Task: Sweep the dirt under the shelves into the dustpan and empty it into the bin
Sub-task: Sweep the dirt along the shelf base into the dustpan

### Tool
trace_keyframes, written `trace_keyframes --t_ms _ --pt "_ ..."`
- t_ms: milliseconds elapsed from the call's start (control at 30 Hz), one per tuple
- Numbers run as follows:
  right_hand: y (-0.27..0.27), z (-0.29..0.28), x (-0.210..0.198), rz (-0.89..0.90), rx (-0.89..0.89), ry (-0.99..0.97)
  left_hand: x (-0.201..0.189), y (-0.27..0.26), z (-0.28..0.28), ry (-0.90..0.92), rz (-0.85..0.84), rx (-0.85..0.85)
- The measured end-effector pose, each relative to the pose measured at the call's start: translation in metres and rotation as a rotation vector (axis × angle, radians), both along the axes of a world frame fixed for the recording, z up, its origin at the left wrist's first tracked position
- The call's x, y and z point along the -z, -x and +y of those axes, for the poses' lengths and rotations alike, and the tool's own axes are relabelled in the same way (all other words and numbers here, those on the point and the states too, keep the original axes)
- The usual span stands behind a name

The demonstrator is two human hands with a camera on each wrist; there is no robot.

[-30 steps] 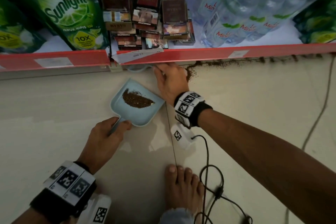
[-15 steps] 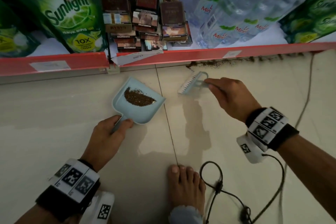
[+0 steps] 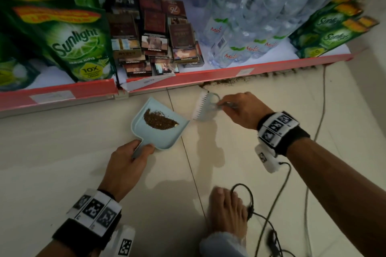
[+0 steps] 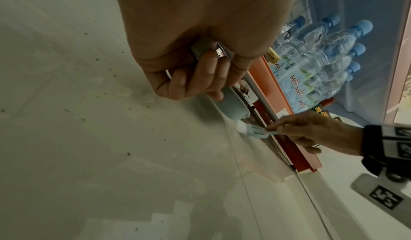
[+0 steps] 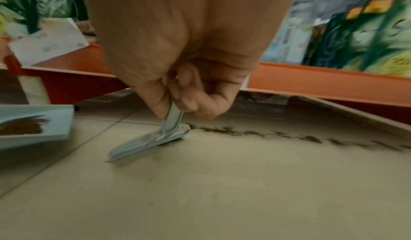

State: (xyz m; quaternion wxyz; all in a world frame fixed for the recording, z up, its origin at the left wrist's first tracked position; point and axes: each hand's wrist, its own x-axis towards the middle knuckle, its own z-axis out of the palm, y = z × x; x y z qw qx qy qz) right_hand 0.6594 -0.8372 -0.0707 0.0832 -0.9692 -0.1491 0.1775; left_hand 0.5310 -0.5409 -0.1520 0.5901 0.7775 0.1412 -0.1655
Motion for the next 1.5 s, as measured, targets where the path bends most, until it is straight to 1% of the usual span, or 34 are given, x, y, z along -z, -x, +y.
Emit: trace_keyframes --t_ms 67,167,267,367,467,533,600,700,800,900,967,1067,1100,1167,1233,1267,1300,1367,1433,1500 --pt "0.007 -0.017 -0.006 0.000 0.038 0.010 0.001 0.003 0.002 -0.002 0.004 -0.011" --pt "0.016 -0.026 -0.008 -0.064 0.050 -0.120 0.002 0.003 -0.001 -0.016 0.027 -0.006" --pt "0.016 -0.015 0.000 -0.112 -0.004 -0.271 0.001 0.001 -0.007 -0.048 0.034 -0.015" --pt "0.008 0.003 0.015 -0.107 -0.074 -0.348 -0.002 -0.003 -0.011 -0.079 0.045 -0.035" --pt "0.000 -0.002 0.024 -0.039 -0.172 -0.301 0.002 -0.001 -0.011 -0.114 0.053 -0.071" --pt "-0.002 -0.021 0.025 -0.003 -0.216 -0.227 0.003 0.003 -0.010 -0.146 0.052 -0.085" --pt "-0.008 -0.049 0.022 -0.007 -0.249 -0.183 0.005 0.008 -0.015 -0.165 0.059 -0.113" --pt "-0.016 -0.079 0.017 -0.037 -0.270 -0.227 0.003 0.016 -0.026 -0.144 0.076 -0.161" --pt "-0.023 -0.074 0.017 -0.114 -0.199 -0.311 -0.006 0.021 -0.037 -0.119 0.083 -0.159" --pt "-0.029 -0.044 0.028 -0.247 -0.079 -0.387 -0.018 0.023 -0.044 -0.146 0.076 -0.115" --pt "-0.032 -0.022 0.041 -0.255 -0.003 -0.412 -0.024 0.020 -0.047 -0.173 0.066 -0.104" --pt "-0.034 -0.008 0.057 -0.214 0.103 -0.361 -0.029 0.013 -0.052 -0.185 0.059 -0.115" --pt "-0.034 -0.010 0.058 -0.205 0.119 -0.331 -0.030 0.010 -0.054 -0.178 0.060 -0.110" --pt "-0.031 -0.025 0.057 -0.202 0.097 -0.204 -0.031 0.004 -0.058 -0.167 0.063 -0.087" --pt "-0.026 -0.051 0.052 -0.198 0.063 -0.091 -0.030 0.000 -0.062 -0.159 0.052 -0.066" --pt "-0.023 -0.066 0.047 -0.183 0.062 -0.065 -0.029 -0.002 -0.064 -0.154 0.041 -0.056" --pt "-0.019 -0.078 0.041 -0.163 0.074 -0.067 -0.027 -0.003 -0.065 -0.140 0.034 -0.053" --pt "-0.014 -0.093 0.033 -0.143 0.123 -0.145 -0.021 -0.004 -0.068 -0.108 0.030 -0.053" --pt "-0.015 -0.087 0.033 -0.189 0.153 -0.239 -0.014 -0.005 -0.070 -0.102 0.018 -0.047" --pt "-0.022 -0.068 0.038 -0.268 0.158 -0.269 -0.010 -0.006 -0.072 -0.082 0.011 -0.044"
